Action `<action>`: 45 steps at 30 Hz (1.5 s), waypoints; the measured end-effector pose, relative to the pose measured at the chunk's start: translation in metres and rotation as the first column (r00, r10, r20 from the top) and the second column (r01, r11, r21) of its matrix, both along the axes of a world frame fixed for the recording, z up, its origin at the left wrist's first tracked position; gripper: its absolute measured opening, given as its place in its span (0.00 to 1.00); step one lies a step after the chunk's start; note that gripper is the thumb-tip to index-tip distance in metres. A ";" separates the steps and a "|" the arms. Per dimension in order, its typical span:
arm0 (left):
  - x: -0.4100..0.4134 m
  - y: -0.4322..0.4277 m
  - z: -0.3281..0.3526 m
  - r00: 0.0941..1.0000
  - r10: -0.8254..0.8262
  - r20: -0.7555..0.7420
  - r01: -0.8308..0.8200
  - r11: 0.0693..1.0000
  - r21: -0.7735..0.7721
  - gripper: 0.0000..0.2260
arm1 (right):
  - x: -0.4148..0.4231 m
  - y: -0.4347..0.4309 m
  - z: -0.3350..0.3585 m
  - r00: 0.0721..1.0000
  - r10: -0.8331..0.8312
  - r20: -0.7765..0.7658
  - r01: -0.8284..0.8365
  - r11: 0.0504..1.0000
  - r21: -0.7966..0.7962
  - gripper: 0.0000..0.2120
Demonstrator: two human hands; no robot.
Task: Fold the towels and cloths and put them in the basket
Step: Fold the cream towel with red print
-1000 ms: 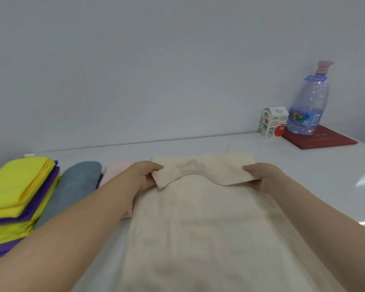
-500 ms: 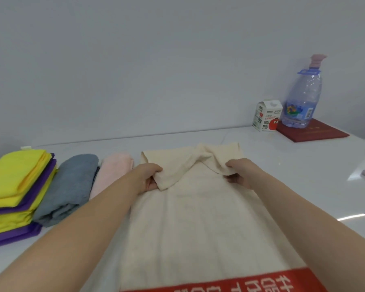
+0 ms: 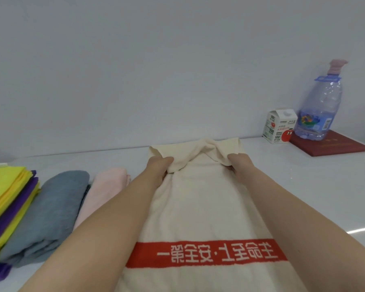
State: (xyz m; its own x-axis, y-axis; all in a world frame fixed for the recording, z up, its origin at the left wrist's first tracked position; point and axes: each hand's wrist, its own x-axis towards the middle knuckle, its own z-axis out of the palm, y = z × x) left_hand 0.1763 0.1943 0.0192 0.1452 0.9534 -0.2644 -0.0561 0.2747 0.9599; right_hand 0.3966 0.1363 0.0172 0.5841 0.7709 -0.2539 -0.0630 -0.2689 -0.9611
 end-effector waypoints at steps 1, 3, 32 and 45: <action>0.000 0.000 0.002 0.999 0.036 0.009 -0.036 0.999 0.009 0.07 | -0.006 -0.006 0.008 1.000 -0.005 -0.018 0.005 1.000 0.011 0.15; -0.003 -0.006 0.010 0.996 0.057 0.064 -0.058 0.998 0.012 0.07 | -0.011 -0.012 0.016 0.997 -0.048 -0.056 0.051 0.997 0.062 0.17; -0.114 -0.253 -0.016 0.944 0.169 -0.282 -0.043 0.915 0.402 0.22 | -0.053 -0.280 -0.007 0.734 -0.181 0.654 0.251 0.968 -0.014 0.02; -0.113 -0.267 -0.007 0.491 0.285 -0.823 0.302 0.831 0.467 0.11 | -0.052 -0.285 -0.001 0.511 0.049 0.858 0.283 0.933 -0.222 0.09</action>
